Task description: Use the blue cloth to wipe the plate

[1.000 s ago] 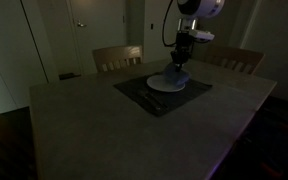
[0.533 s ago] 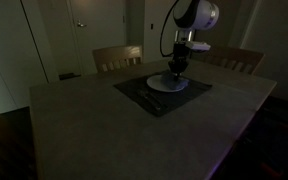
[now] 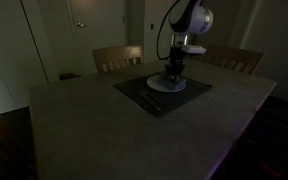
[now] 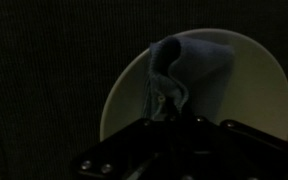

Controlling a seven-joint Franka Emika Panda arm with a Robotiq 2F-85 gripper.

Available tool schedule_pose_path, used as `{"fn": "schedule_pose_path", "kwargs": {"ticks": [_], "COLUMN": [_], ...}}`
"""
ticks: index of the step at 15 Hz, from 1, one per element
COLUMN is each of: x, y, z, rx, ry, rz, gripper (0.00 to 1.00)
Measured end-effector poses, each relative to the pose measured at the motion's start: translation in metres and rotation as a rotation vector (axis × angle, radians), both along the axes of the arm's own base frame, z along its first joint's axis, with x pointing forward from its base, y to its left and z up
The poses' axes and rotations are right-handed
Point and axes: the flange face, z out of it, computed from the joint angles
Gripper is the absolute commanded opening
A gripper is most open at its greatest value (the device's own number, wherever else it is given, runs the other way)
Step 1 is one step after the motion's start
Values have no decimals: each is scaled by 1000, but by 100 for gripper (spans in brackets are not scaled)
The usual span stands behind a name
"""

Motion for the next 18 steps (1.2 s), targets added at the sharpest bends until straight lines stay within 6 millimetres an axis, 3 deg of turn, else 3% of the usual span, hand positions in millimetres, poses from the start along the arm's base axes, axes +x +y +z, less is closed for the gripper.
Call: {"fn": "schedule_pose_path", "kwargs": {"ticks": [18], "x": [18], "y": [2], "z": [-4], "rx": [22], "ry": [37], "rz": [54], "gripper": [2]}}
